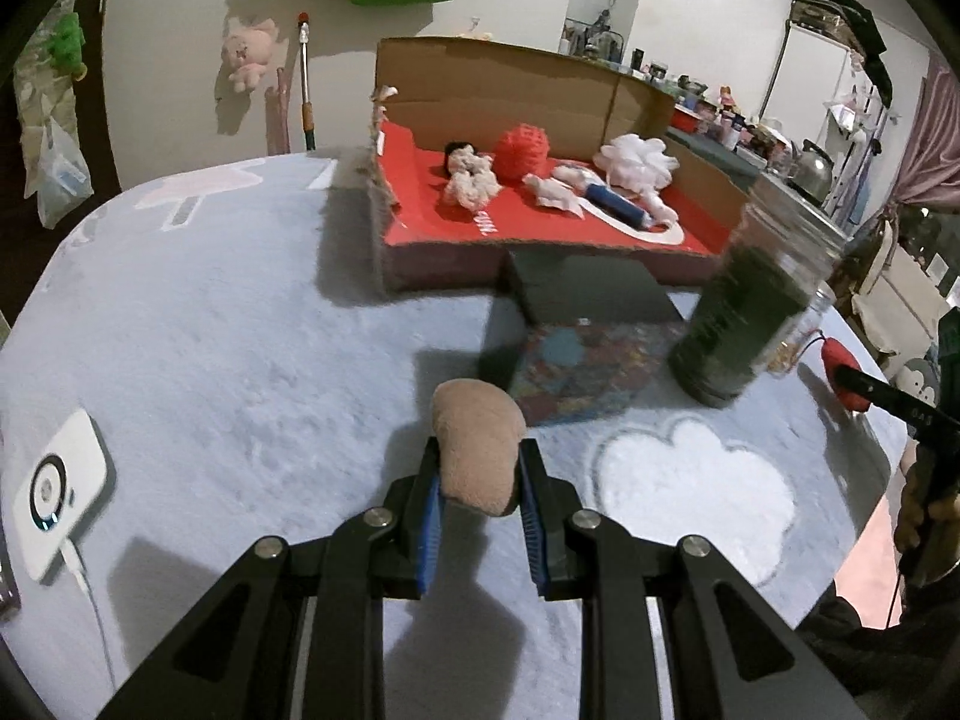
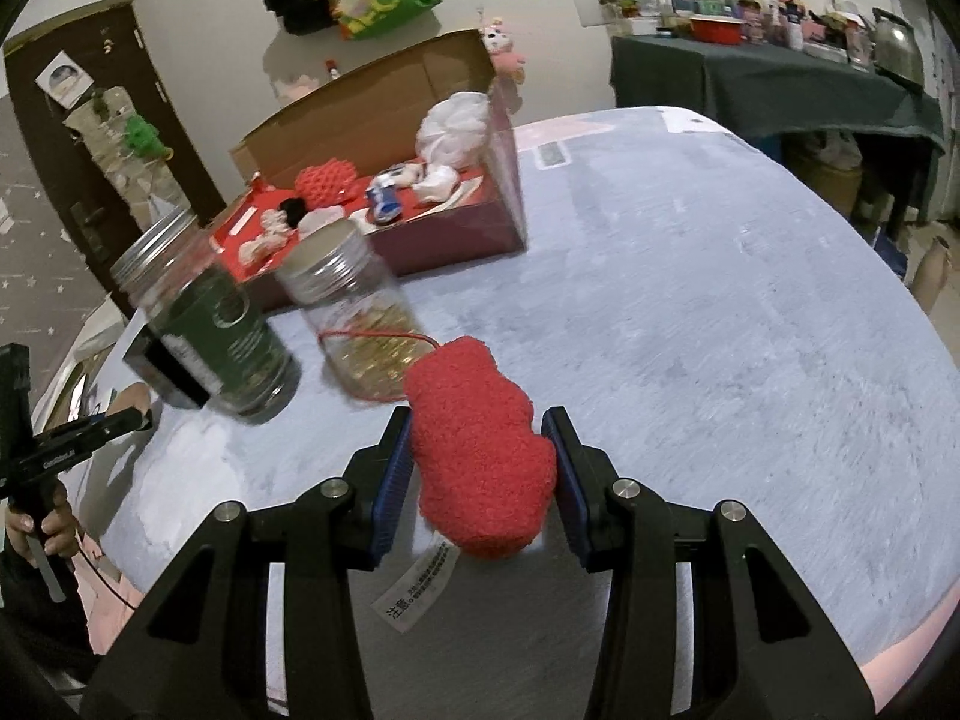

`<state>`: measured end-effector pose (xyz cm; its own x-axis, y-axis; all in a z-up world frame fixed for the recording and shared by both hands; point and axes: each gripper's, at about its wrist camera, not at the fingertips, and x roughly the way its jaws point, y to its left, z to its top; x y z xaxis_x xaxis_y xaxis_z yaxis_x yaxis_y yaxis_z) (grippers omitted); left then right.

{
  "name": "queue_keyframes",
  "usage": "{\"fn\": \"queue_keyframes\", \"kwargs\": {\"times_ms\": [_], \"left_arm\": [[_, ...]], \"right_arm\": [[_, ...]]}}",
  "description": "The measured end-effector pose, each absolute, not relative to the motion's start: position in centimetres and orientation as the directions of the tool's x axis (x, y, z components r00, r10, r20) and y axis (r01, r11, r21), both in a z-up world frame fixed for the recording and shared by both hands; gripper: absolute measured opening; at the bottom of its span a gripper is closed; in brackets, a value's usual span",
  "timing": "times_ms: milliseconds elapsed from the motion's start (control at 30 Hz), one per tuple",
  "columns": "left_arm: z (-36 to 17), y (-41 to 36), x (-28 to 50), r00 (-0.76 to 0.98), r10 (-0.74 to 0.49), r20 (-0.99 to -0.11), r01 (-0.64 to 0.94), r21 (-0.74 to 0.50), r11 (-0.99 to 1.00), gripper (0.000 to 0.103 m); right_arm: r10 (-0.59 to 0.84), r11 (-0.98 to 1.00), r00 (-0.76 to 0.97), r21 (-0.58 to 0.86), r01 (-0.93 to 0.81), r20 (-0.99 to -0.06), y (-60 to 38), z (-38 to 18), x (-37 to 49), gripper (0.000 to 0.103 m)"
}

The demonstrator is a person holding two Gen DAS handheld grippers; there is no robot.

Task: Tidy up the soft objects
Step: 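Carry the tan puff and red knitted item with both grippers over the box, then lower both grippers into the box and open them to release the items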

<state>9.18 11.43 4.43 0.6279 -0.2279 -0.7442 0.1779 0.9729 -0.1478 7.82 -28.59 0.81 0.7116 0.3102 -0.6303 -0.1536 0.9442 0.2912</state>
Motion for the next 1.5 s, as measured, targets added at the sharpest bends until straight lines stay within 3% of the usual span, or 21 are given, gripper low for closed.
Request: {"fn": "queue_keyframes", "kwargs": {"times_ms": [600,1233,1500], "left_arm": [[6.8,12.0,14.8,0.628,-0.249,-0.737,0.326,-0.042,0.944,0.024],[10.7,7.7,21.3,0.572,-0.351,-0.741,0.457,-0.068,0.887,0.024],[10.0,4.1,24.9,0.482,-0.36,-0.799,0.498,-0.087,0.863,0.024]], "right_arm": [[0.283,0.959,0.69,0.188,-0.211,-0.667,-28.2,2.9,13.4,0.042],[0.355,0.919,0.713,0.088,-0.383,-0.605,-23.6,10.3,18.6,0.042],[0.395,0.878,0.604,0.091,-0.469,-0.692,-20.2,8.9,23.4,0.042]]}}
